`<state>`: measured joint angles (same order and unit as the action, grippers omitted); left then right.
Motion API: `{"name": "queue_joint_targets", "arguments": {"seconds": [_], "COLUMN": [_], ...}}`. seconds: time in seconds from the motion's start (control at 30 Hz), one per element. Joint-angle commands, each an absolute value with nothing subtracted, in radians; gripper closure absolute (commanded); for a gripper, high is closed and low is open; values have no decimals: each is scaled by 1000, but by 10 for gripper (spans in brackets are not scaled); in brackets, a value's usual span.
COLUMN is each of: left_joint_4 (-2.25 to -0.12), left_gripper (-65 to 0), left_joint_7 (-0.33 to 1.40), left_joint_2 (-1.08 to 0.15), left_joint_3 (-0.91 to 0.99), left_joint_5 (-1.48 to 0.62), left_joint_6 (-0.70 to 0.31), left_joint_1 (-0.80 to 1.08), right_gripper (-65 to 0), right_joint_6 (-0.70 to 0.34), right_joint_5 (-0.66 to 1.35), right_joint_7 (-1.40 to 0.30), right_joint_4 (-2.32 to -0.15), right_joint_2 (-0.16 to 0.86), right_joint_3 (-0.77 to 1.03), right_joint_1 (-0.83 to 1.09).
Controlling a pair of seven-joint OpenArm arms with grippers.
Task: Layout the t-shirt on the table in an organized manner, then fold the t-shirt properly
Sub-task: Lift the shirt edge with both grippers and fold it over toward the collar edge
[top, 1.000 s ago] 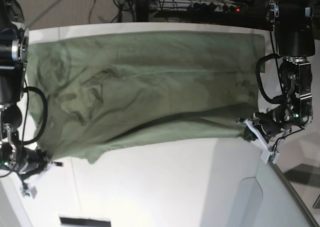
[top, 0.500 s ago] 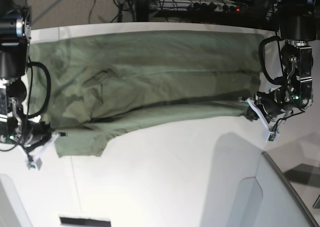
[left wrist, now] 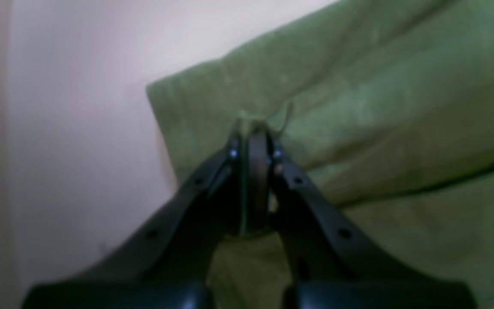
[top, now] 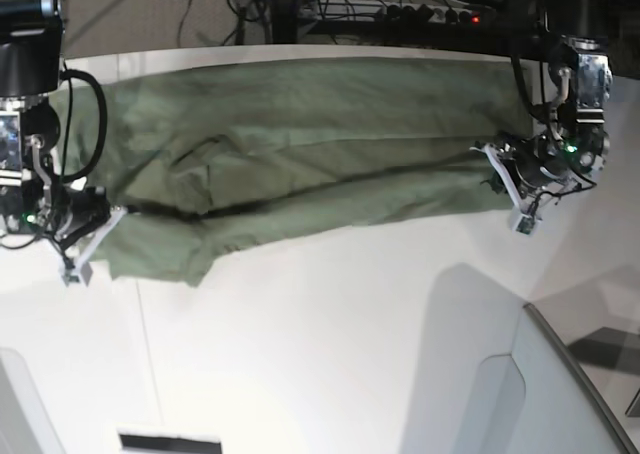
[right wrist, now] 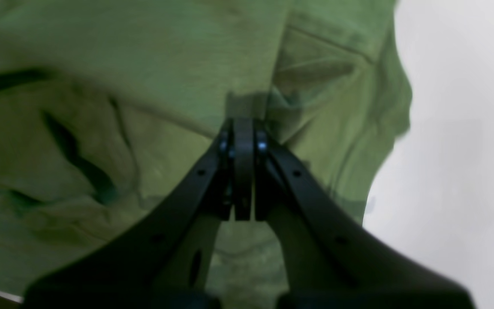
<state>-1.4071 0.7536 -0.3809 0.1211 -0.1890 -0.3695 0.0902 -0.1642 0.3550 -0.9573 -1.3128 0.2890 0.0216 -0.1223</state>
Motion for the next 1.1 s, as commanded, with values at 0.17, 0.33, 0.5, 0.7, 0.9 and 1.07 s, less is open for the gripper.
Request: {"name": "queue_joint_targets", "arguments": {"seconds": [0.17,0.33,0.5,0.7,0.9,1.07], "left_joint_4": [-1391,-1391,-1402,-1402,-1402,-1402], "left_gripper": [0,0,0,0,0,0], "left_joint_7": [716,714,714,716,716,716], "left_joint_2": [-371,-378,-378,-378,-380,-380], "left_joint_3": [127,122,120,119,119,117], "left_joint_5": [-134,-134,-128,-128,-125,-125], "left_joint_6": [-377,-378,-378,-378,-378,-378], "left_joint_1": [91,82,79,91,108,111], "right_gripper": [0,0,0,0,0,0], "right_joint_6": [-160,-160,-162,-162,-162,-162], "right_joint_5": [358,358,357,357,357,357], "right_joint_7": [-943,-944,-944,-964,-967,-967], "right_joint_4": [-1388,-1386,-1388,-1394,-1406,-1409], "right_joint_2": [300,305,306,300,300,300], "right_joint_3": [64,143,166,166,166,168], "right_joint_1": [-108,-97,-79,-51,-38,-13]}}
